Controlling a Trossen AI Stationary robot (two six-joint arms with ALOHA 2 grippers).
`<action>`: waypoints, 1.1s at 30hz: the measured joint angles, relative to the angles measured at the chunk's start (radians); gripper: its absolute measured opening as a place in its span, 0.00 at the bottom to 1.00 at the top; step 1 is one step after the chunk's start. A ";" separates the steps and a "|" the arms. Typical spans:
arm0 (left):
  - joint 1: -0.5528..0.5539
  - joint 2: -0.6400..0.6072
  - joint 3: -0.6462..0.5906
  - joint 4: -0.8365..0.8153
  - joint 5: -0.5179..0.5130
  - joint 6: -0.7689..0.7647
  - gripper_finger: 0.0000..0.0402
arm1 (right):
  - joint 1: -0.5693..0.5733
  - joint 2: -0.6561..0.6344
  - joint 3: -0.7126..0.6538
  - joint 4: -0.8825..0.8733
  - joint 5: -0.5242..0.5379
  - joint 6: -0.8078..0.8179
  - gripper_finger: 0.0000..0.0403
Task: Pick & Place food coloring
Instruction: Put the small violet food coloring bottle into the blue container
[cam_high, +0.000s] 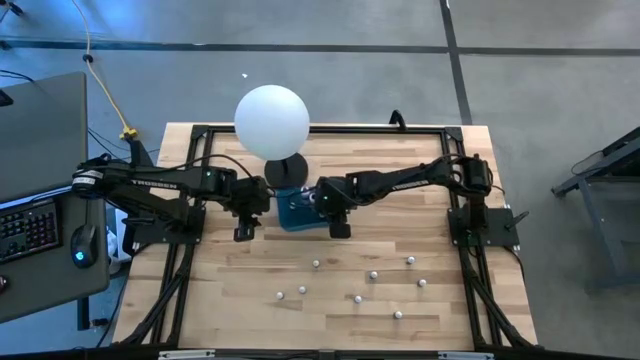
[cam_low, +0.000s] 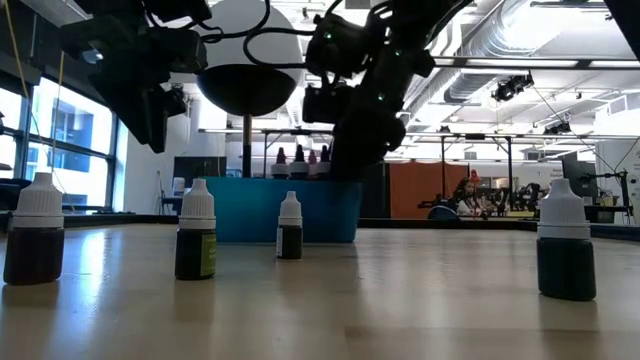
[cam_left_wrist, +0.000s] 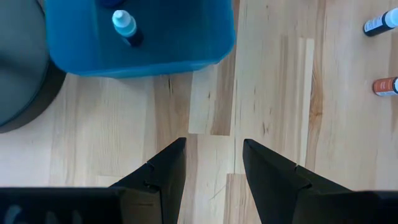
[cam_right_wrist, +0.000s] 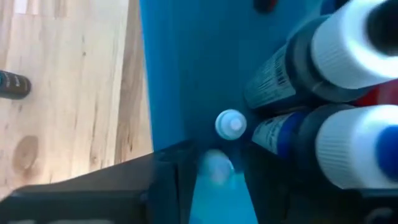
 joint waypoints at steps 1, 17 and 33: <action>0.000 0.000 0.000 0.001 0.000 0.000 0.39 | 0.000 0.000 0.000 0.003 0.003 -0.002 0.32; 0.000 0.000 0.000 0.017 -0.002 0.000 0.39 | 0.179 0.000 0.228 -0.194 -0.064 -0.135 0.39; 0.000 0.000 0.000 0.021 0.001 0.000 0.39 | 0.275 0.019 -0.040 0.346 -0.187 -0.081 0.43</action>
